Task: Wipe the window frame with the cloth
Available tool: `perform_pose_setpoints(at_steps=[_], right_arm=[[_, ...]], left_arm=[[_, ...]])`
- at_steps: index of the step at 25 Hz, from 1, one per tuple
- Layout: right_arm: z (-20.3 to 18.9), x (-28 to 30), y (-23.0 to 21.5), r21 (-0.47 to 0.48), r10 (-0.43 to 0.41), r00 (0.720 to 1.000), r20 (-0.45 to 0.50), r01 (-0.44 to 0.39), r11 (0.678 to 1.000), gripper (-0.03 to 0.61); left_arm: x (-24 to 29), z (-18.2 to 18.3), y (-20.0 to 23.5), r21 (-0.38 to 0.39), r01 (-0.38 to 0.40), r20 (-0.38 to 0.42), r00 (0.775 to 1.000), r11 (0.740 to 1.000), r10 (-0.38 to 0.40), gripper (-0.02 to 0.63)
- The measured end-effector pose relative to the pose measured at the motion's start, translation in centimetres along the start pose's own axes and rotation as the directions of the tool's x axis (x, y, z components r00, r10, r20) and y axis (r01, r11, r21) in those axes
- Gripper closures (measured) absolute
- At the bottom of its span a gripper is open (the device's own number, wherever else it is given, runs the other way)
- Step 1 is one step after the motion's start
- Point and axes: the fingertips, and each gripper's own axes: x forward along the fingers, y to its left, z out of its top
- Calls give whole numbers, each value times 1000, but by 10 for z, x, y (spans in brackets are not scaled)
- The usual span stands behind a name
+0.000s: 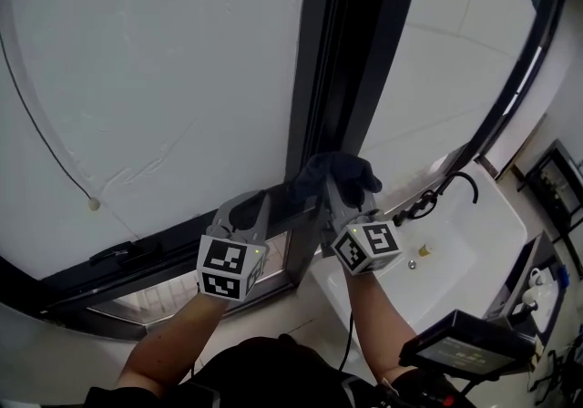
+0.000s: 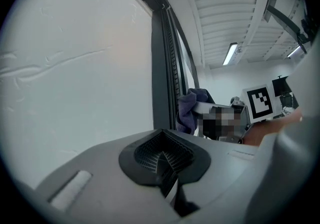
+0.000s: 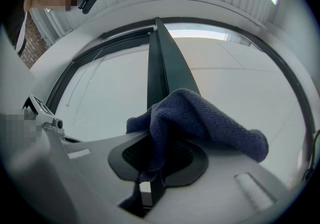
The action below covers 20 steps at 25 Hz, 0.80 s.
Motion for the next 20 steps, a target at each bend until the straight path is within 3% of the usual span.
perform_pose_setpoints(at_steps=[11, 16, 20], right_arm=[[-61, -17, -7, -22, -10, 993, -121, 7, 1000, 512], [-93, -25, -11, 1, -10, 982, -188, 10, 1000, 512], [-112, -30, -12, -35, -24, 968, -251, 16, 999, 512]], left_arm=[[3, -40, -11, -4, -8, -64, 998, 1000, 7, 620], [5, -56, -16, -14, -15, -93, 996, 1000, 14, 620], [6, -62, -13, -35, -49, -101, 994, 998, 45, 620]])
